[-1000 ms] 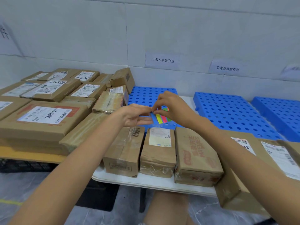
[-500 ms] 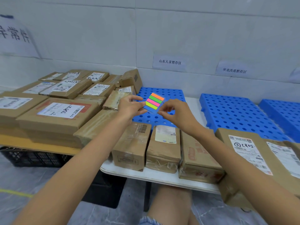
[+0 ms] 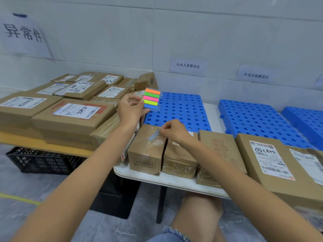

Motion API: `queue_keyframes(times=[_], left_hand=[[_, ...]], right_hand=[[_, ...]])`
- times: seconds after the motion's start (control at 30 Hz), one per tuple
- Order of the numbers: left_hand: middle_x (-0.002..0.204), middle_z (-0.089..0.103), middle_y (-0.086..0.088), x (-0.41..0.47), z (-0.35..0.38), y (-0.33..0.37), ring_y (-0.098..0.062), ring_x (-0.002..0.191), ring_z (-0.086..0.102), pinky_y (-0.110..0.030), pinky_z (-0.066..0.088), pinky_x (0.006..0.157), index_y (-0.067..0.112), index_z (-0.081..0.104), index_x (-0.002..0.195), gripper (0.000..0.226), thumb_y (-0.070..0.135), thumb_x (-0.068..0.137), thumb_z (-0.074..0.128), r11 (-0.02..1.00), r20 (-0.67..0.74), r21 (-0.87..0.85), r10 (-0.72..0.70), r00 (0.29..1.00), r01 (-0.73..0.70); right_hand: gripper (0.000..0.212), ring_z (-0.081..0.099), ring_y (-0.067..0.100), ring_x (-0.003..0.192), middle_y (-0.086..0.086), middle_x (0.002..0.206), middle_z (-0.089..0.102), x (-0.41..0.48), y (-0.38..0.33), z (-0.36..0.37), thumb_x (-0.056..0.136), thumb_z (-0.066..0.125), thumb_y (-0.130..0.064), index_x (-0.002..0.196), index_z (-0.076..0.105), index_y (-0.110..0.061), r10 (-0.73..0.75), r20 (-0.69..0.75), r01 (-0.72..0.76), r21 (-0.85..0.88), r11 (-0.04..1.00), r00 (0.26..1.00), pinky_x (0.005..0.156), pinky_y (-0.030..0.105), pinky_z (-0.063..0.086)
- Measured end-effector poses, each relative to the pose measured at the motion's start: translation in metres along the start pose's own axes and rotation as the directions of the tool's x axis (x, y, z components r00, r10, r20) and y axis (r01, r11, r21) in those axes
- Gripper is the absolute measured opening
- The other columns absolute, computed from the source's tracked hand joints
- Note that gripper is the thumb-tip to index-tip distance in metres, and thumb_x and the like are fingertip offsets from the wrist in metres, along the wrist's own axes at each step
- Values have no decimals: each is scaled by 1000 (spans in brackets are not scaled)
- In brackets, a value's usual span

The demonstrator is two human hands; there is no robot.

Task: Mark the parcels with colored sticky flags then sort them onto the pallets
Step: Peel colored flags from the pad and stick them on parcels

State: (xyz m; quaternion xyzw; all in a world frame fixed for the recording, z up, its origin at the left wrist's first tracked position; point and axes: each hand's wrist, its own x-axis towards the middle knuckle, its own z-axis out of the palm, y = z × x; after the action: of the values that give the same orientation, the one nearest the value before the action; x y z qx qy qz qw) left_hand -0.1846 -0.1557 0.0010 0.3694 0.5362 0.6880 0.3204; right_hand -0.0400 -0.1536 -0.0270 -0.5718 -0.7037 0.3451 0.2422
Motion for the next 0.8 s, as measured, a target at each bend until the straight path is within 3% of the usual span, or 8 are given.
queue_keyframes(times=[0.07, 0.17, 0.23, 0.33, 0.4, 0.53, 0.63, 0.8], left_hand=[[85, 65, -9, -1, -2, -6, -17, 79, 68, -21, 57, 60, 13, 54, 81, 16, 1, 87, 62, 1000, -1, -11, -30, 1000, 30], [85, 65, -9, 1, -4, -17, -16, 79, 68, -22, 57, 60, 9, 54, 88, 11, 0, 87, 61, 998, 0, -2, -58, 998, 58], [88, 65, -11, 3, -5, -21, -15, 79, 68, -22, 58, 61, 4, 54, 94, 10, -1, 88, 60, 998, -3, 2, -61, 998, 61], [94, 65, -16, 3, -2, -25, -18, 82, 69, -25, 59, 65, 7, 55, 90, 10, -1, 87, 61, 998, 5, -5, -57, 998, 57], [95, 64, -17, 2, 1, -26, -18, 80, 69, -25, 59, 65, 11, 55, 85, 12, 0, 86, 61, 998, 18, -11, -57, 998, 58], [92, 63, -18, -2, 6, -32, -18, 78, 67, -21, 57, 61, 12, 56, 84, 13, 0, 87, 60, 996, 48, -37, -78, 996, 80], [90, 65, -13, -4, 10, -33, -18, 77, 67, -21, 56, 58, 11, 56, 87, 11, 2, 88, 60, 996, 75, -26, -85, 994, 87], [84, 69, -5, -8, 19, -28, -8, 62, 67, -22, 56, 52, 7, 56, 97, 10, 7, 89, 62, 996, 204, 41, -87, 975, 80]], right_hand=[[24, 50, 20, 64, 15, 69, 61, 6, 3, 14, 85, 54, -12, 77, 65, 8, 3, -11, -4, -94, 996, 1000, 60, 34, 46], [23, 52, 22, 60, 19, 72, 67, 9, 10, 26, 83, 53, -15, 72, 63, 2, -23, -77, 6, -209, 978, 997, 62, 42, 52], [19, 55, 21, 66, 13, 75, 66, 5, 12, 29, 83, 58, -24, 70, 53, -11, -61, -126, 25, -264, 964, 990, 64, 41, 51], [40, 55, 17, 76, -2, 78, 58, 3, 14, 32, 76, 68, -51, 82, 50, -16, -119, -127, 65, -370, 927, 985, 56, 32, 39], [48, 53, 16, 75, -5, 79, 56, 5, 15, 34, 72, 68, -58, 86, 48, -17, -170, -119, 110, -399, 911, 978, 53, 29, 34], [27, 47, 9, 63, -11, 66, 49, 11, 28, 34, 82, 67, -39, 84, 50, -18, -195, -158, 153, -244, 958, 968, 51, 26, 31], [5, 48, 13, 57, -8, 59, 49, 12, 35, 22, 89, 59, -19, 88, 55, -16, -144, -236, 142, -25, 990, 961, 57, 33, 40], [21, 53, 9, 70, -5, 85, 55, 13, 32, -33, 95, 50, -30, 112, 52, -17, -73, -513, 233, 255, 938, 856, 63, 25, 45]])
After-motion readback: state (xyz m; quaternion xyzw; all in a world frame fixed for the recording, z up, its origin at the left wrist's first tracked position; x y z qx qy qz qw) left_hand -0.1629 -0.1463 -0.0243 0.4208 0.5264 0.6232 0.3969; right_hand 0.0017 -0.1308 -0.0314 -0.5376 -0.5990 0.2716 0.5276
